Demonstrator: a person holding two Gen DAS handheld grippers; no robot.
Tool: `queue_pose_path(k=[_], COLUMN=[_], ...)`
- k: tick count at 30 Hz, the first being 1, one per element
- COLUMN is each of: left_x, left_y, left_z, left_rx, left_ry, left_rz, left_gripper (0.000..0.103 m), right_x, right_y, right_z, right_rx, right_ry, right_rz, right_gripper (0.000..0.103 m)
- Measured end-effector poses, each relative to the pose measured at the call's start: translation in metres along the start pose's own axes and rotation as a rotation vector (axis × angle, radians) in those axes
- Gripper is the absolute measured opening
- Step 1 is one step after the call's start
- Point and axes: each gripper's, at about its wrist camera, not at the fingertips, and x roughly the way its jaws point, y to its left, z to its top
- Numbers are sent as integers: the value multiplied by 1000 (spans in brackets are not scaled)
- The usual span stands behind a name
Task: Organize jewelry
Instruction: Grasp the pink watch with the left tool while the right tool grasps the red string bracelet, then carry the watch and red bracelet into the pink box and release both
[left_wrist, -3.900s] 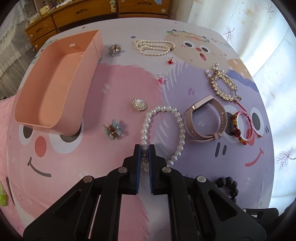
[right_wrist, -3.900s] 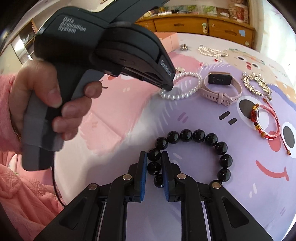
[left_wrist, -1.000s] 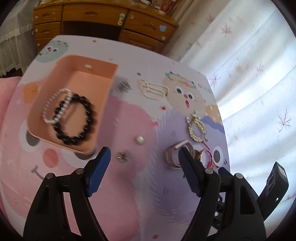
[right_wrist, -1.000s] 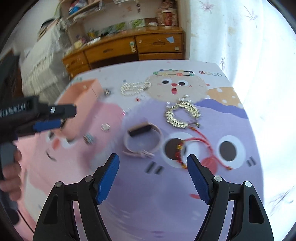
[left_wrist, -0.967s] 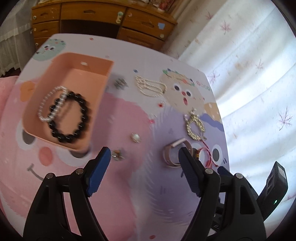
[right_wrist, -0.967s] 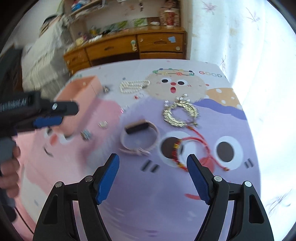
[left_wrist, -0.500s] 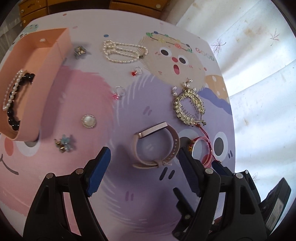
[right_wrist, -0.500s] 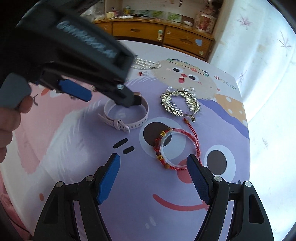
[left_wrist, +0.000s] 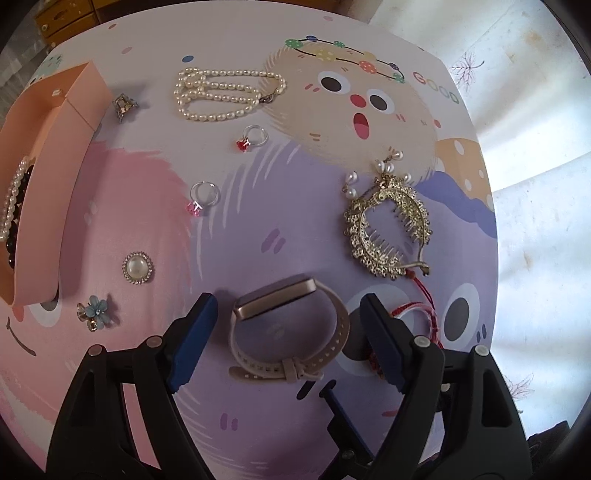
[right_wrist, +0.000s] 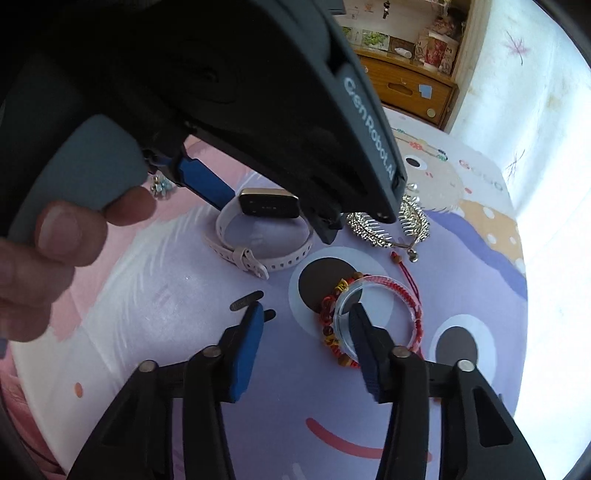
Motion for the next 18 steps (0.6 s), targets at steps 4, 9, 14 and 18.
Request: queue_pose_path(k=[4,9,14,18], left_x=[3,0,-5,-8], left_y=[-3,-5,-3,1], left_z=[6,10,12,10], left_rx=[-47,-78,-84,-80], left_ry=[13,4,1,-5], left_rz=[46,74,65,49], left_gripper=[77,60,51,49], right_x=[1,4,5,1], right_y=[-14,-19,-25,-37], right_z=[3,8,9,4], right_rx=[77,90,141,184], right_ry=[4,7,22,19], right_rz=[-14,-2,31,36], right_gripper=[17,13,13,13])
